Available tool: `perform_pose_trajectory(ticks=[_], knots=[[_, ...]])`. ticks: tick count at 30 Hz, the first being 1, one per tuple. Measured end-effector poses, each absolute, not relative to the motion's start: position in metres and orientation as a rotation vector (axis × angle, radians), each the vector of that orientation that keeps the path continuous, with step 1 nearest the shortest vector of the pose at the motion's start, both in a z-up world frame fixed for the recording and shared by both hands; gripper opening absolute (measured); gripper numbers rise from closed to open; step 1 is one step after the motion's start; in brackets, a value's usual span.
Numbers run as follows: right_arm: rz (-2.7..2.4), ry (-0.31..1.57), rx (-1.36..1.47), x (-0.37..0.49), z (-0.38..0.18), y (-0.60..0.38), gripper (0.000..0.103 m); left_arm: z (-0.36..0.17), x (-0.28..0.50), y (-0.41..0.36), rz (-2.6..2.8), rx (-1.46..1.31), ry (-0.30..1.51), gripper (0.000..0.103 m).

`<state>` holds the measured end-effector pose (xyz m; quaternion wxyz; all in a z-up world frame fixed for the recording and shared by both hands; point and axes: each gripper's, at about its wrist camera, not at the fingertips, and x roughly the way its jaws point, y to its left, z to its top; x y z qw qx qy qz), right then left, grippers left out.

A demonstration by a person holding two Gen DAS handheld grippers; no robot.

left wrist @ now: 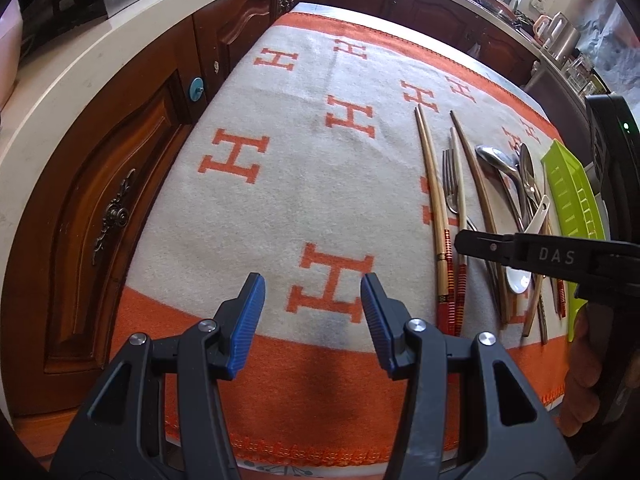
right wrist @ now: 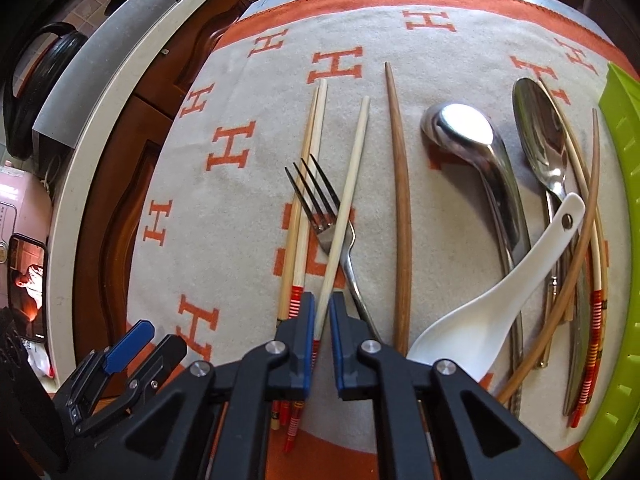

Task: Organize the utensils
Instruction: 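Grasp a light wooden red-striped chopstick with the right tool, then grasp a wooden red-tipped chopstick with the left tool while the right tool lifts its chopstick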

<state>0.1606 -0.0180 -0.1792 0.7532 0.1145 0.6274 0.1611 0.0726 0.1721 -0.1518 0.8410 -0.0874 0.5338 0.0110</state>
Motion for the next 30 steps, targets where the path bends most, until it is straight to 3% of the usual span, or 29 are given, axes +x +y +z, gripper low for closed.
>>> perform_pose_trajectory(ticks=[12, 19, 30], knots=[[0.414, 1.302, 0.323, 0.156, -0.172, -0.041, 0.005, -0.152, 0.107, 0.146, -0.146, -0.240, 1.171, 0.047], [0.446, 1.236, 0.418, 0.144, -0.153, -0.082, 0.005, -0.162, 0.131, 0.128, -0.184, -0.227, 1.207, 0.032], [0.458, 1.198, 0.482, 0.138, -0.148, -0.113, 0.005, -0.169, 0.141, 0.097, -0.150, -0.120, 1.215, 0.031]])
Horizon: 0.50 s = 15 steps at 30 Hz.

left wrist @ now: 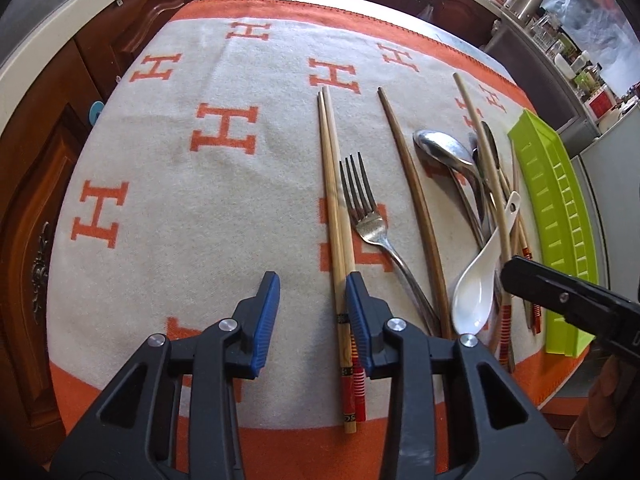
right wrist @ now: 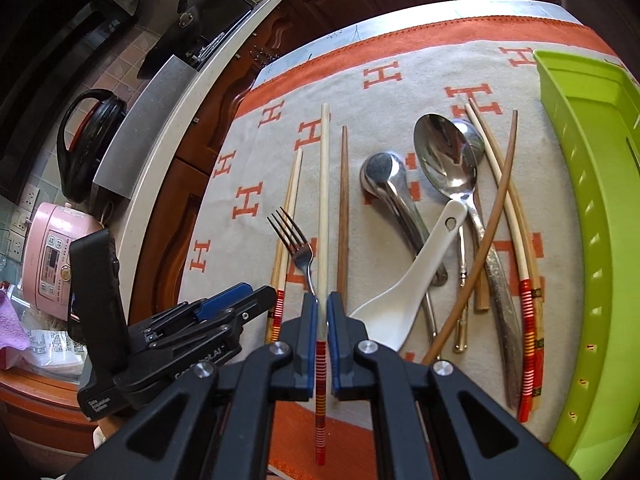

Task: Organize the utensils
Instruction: 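Grasp a wooden red-tipped chopstick with the left tool while the right tool lifts its chopstick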

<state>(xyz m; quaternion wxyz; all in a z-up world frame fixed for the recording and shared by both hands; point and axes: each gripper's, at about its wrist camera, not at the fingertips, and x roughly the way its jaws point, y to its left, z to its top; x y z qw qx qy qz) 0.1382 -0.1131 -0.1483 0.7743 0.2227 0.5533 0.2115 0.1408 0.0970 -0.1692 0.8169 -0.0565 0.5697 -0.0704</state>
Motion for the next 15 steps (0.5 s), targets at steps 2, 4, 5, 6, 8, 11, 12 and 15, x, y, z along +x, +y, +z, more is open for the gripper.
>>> perform_pose_trajectory(ticks=[2, 4, 5, 6, 8, 11, 12, 15], knots=[[0.457, 1.190, 0.481, 0.138, -0.147, -0.115, 0.005, -0.169, 0.142, 0.094, -0.132, -0.100, 1.211, 0.031], [0.461, 1.183, 0.484, 0.137, -0.146, -0.116, 0.005, -0.169, 0.141, 0.092, -0.100, -0.070, 1.205, 0.030], [0.461, 1.179, 0.482, 0.137, -0.146, -0.117, 0.005, -0.170, 0.142, 0.089, -0.088, -0.053, 1.208, 0.029], [0.461, 1.175, 0.481, 0.137, -0.145, -0.118, 0.005, -0.171, 0.142, 0.085, -0.068, -0.020, 1.205, 0.028], [0.461, 1.168, 0.484, 0.136, -0.144, -0.121, 0.005, -0.171, 0.139, 0.075, -0.037, 0.053, 1.188, 0.027], [0.458, 1.154, 0.493, 0.134, -0.142, -0.127, 0.005, -0.170, 0.138, 0.071, -0.038, 0.044, 1.184, 0.006], [0.456, 1.147, 0.498, 0.133, -0.140, -0.130, 0.005, -0.170, 0.139, 0.071, -0.032, 0.041, 1.184, 0.005], [0.449, 1.125, 0.510, 0.130, -0.135, -0.141, 0.005, -0.170, 0.140, 0.070, -0.010, 0.028, 1.175, 0.004]])
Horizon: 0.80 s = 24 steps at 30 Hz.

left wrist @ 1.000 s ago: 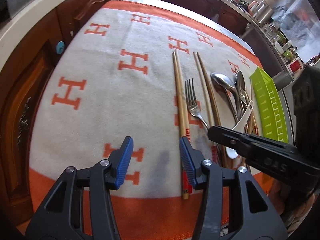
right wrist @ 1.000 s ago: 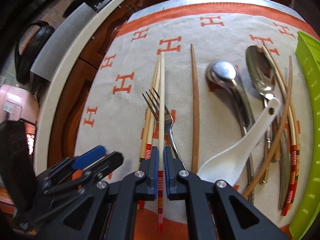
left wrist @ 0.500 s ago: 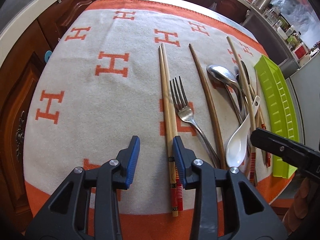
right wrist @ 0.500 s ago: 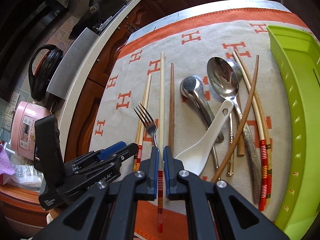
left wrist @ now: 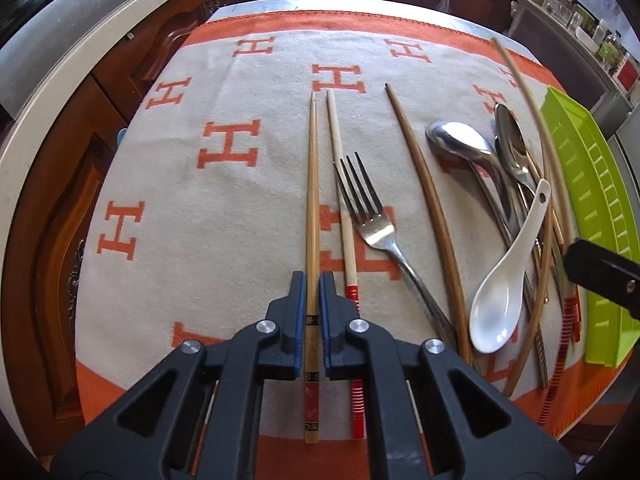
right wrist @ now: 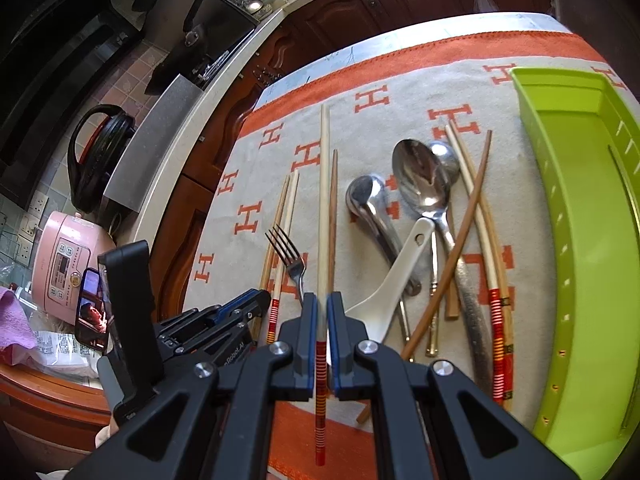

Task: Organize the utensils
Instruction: 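Grasp a wooden red-tipped chopstick with the left tool while the right tool lifts its chopstick, then lower both held chopsticks into the green tray and open both tools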

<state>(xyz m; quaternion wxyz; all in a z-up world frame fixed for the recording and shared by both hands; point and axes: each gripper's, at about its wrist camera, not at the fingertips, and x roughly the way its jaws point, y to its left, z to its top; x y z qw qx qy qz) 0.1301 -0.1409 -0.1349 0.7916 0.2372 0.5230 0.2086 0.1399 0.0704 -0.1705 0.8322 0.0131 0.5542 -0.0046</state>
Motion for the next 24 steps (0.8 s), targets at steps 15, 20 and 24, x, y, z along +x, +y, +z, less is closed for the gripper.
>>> perform_pose_trajectory(ticks=[15, 20, 24], knots=[[0.311, 1.021, 0.557, 0.119, -0.097, -0.238, 0.005, -0.098, 0.122, 0.046, -0.120, -0.202, 1.116, 0.004], [0.223, 1.014, 0.499, 0.120, -0.095, -0.266, 0.005, -0.071, 0.122, -0.007, -0.225, -0.200, 1.092, 0.004], [0.150, 1.055, 0.420, 0.123, -0.104, -0.279, 0.005, -0.064, 0.130, -0.056, -0.315, -0.197, 1.115, 0.004]])
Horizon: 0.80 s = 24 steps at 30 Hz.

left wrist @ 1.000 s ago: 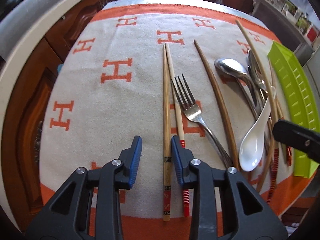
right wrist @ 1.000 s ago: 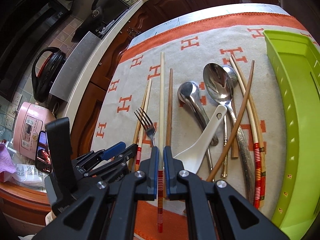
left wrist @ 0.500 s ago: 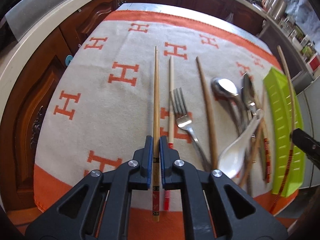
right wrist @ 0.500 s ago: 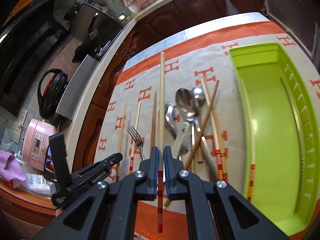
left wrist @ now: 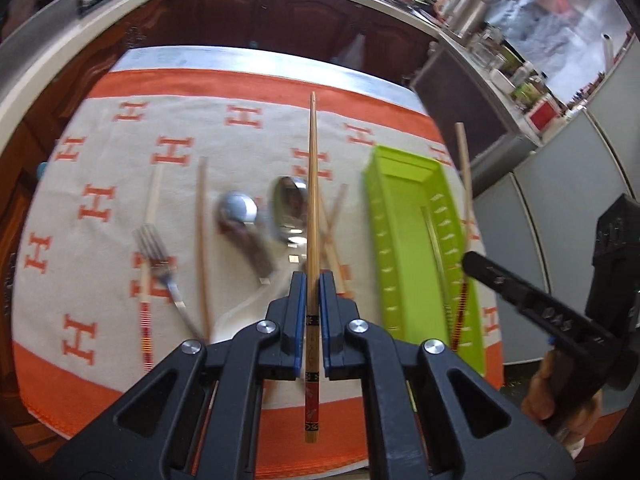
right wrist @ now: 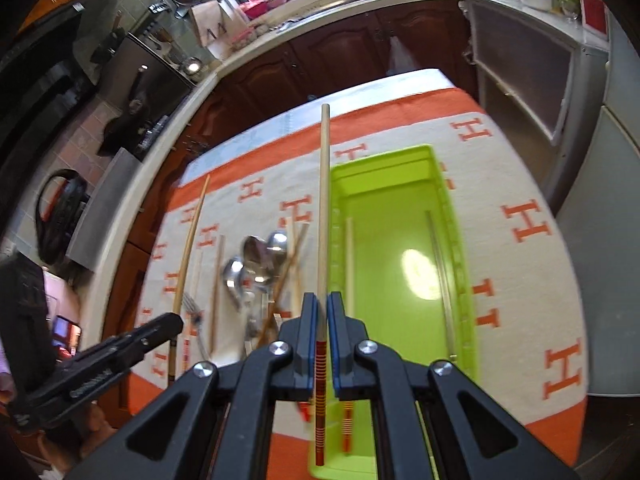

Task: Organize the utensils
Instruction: 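Lower both held chopsticks into the green tray and open both tools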

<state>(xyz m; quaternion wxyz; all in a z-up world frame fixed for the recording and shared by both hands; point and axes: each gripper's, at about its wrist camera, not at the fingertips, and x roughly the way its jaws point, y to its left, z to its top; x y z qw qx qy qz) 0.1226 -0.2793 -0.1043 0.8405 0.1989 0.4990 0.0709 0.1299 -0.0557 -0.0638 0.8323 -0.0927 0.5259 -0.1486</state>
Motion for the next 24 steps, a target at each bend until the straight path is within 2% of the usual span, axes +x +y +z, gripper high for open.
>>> perform_pose_trajectory(ticks=[6, 12, 18, 24], knots=[[0.091, 1.126, 0.302, 0.126, -0.125, -0.289, 0.006, -0.070, 0.137, -0.115, -0.404, -0.209, 1.164, 0.004], [0.047, 1.172, 0.312, 0.126, -0.140, -0.305, 0.006, -0.093, 0.150, -0.149, -0.434, -0.256, 1.241, 0.004], [-0.029, 1.116, 0.437, 0.117, -0.127, -0.335, 0.007, -0.115, 0.151, -0.173, -0.431, -0.235, 1.284, 0.004], [-0.044, 1.056, 0.505, 0.110, -0.110, -0.344, 0.014, -0.125, 0.141, -0.188, -0.435, -0.165, 1.290, 0.005]])
